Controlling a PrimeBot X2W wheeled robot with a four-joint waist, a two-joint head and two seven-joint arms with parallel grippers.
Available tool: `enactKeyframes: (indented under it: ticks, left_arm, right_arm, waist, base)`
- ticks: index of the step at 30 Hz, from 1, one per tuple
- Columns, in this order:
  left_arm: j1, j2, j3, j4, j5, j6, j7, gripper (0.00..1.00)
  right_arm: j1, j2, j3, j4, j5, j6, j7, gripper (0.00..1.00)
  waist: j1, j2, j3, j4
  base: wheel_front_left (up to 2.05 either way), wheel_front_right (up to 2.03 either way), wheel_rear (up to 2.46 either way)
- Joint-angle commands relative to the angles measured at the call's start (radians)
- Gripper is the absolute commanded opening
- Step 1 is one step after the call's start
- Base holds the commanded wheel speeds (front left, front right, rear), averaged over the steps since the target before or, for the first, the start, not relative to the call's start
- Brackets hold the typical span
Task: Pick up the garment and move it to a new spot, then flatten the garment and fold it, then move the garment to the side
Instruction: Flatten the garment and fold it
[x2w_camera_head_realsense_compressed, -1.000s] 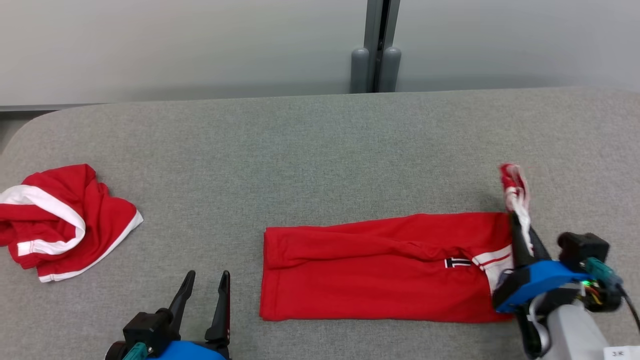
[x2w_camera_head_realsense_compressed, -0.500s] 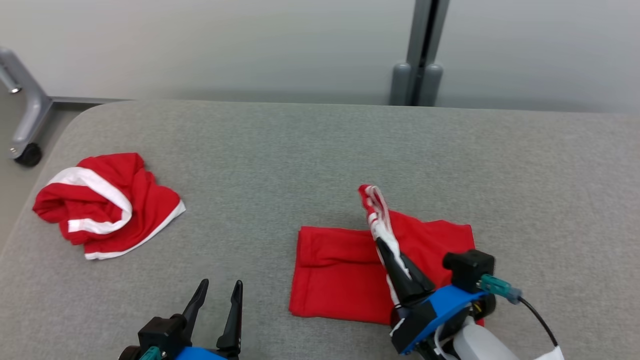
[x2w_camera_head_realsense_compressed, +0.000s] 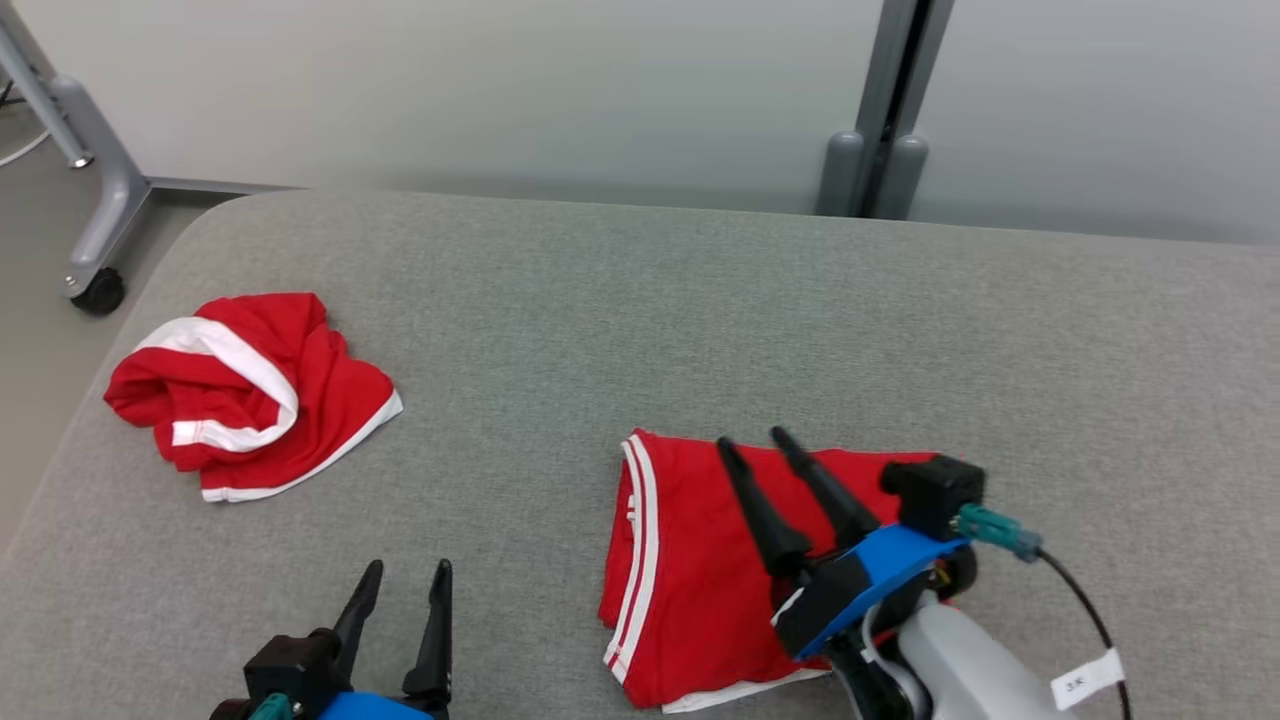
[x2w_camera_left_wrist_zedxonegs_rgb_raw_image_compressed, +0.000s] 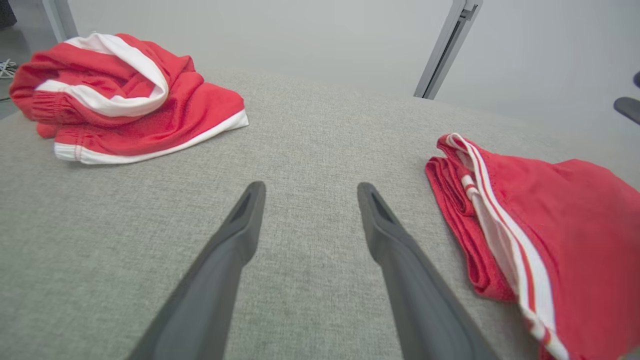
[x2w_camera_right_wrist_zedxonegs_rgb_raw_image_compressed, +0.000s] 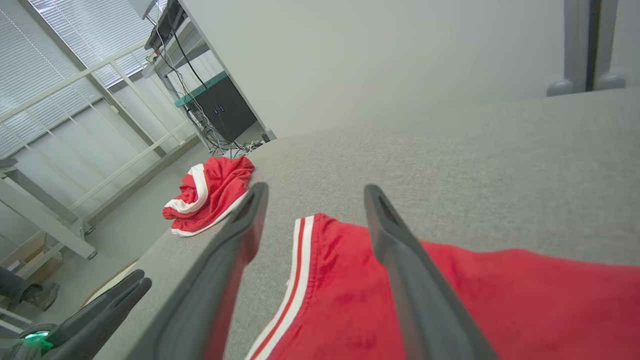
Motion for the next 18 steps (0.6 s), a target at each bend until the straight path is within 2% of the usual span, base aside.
enactKeyframes:
  ticks: [1, 11, 16, 18]
  left_arm:
    - [-0.006, 0.003, 0.008, -0.003, 0.007, -0.001, -0.002, 1.00]
    - [-0.010, -0.013, 0.080, -0.038, 0.067, -0.001, -0.002, 1.00]
    - [0.020, -0.019, 0.098, -0.050, 0.102, -0.001, -0.002, 1.00]
    - [0.039, -0.026, 0.107, -0.053, 0.112, -0.001, -0.002, 1.00]
  right_arm:
    - [0.016, -0.005, -0.026, -0.007, -0.016, 0.000, -0.002, 1.00]
    - [0.169, -0.003, -0.394, -0.070, -0.356, 0.000, -0.003, 1.00]
    - [0.247, -0.003, -0.446, -0.109, -0.485, 0.000, -0.003, 1.00]
    - [0.280, -0.004, -0.461, -0.113, -0.488, 0.000, -0.003, 1.00]
  waist:
    - [0.0000, 0.0000, -0.008, -0.013]
    - [0.0000, 0.0000, -0.039, -0.111]
    - [0.0000, 0.0000, -0.060, -0.146]
    - [0.0000, 0.0000, -0.075, -0.156]
  base:
    - [0.00, 0.00, 0.00]
    - [0.00, 0.00, 0.00]
    - [0.00, 0.00, 0.00]
    - [0.00, 0.00, 0.00]
